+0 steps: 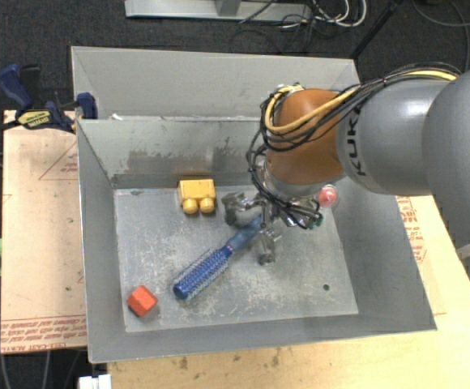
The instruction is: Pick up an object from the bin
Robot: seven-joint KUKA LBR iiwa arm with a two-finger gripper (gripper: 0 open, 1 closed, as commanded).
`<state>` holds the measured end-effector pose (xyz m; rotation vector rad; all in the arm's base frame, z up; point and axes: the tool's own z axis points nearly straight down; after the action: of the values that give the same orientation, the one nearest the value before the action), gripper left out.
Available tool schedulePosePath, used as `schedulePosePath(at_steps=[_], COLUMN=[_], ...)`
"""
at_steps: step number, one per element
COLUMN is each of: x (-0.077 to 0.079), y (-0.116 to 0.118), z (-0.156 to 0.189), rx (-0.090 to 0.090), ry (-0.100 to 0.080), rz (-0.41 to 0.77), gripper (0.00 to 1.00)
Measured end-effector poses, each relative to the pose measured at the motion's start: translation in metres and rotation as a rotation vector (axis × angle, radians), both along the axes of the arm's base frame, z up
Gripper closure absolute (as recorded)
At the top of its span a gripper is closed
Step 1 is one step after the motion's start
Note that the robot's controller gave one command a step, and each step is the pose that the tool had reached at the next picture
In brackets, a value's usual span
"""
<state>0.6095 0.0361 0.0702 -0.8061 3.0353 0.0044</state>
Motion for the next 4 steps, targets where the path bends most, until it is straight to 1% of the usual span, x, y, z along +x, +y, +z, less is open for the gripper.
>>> schedulePosePath(at_steps=[1, 2, 3, 4], x=[0.001, 0.008, 0.007, -0.044], y=[-0.002, -0.011, -0.011, 0.011], z=[0.001, 0.142, 0.138, 0.009], rx=[-0.001, -0.003, -0.001, 0.001], ry=[-0.002, -0.010, -0.004, 0.006], rz=[-0.002, 0.228, 0.227, 0.422], gripper=[1.00, 1.00, 0.00, 0.00])
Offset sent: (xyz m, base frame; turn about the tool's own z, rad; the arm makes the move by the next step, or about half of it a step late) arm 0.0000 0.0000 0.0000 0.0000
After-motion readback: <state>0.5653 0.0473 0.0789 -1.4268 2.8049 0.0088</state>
